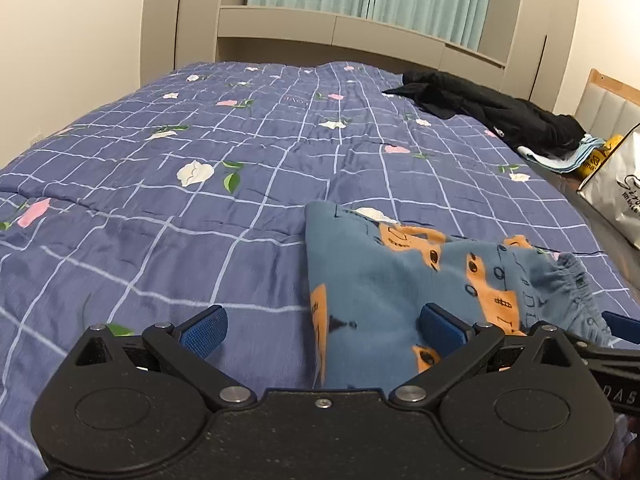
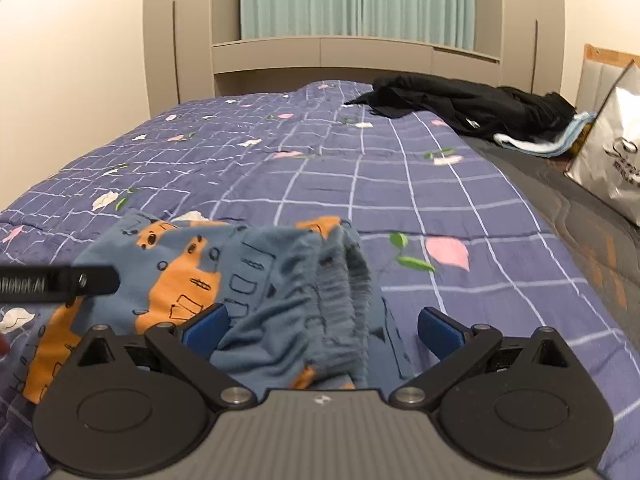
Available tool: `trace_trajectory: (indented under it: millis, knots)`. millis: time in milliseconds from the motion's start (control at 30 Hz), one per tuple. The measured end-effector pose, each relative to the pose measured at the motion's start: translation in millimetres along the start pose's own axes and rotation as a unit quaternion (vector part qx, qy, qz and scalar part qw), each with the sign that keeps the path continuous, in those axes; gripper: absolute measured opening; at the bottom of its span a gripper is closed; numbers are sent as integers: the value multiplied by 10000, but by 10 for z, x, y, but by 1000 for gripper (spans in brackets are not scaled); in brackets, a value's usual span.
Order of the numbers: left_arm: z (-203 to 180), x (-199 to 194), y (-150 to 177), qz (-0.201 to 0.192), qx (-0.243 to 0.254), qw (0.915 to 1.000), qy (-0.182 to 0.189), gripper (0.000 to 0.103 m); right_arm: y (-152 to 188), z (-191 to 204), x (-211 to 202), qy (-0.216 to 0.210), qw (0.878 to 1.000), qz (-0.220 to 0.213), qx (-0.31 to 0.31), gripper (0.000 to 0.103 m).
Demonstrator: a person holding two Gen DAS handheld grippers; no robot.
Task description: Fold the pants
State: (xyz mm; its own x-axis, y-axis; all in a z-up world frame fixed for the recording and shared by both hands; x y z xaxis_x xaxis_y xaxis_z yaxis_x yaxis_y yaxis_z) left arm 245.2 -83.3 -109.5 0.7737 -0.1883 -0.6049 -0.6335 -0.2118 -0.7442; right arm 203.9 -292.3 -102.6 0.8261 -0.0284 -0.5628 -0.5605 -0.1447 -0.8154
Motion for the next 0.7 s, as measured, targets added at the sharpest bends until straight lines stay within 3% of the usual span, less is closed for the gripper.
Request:
trace_trajectory:
  millis: [433,700]
  knots:
    - [-13,-310,299,88,44,9999,114,102,289,-150,-314,-48,9987,54,503,103]
    - [-1,-378,420,115,-52,9999,100,102,400,-123,-367,84,9989,109,446,103]
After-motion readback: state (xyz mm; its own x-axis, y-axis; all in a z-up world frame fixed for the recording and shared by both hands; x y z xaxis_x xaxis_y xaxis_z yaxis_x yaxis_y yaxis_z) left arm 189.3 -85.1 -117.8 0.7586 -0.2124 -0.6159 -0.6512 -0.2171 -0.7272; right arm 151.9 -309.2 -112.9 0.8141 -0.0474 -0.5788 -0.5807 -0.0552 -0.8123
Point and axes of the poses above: each gripper's, at about its wrist camera, not at the fingertips, and x roughly the way its jaws point, z to its left, y to its underside, the point moved 10 cm from there along x, roughly the way its jaws point, and after that the axes turned 11 degrees about -x, right-handed, at the moved point
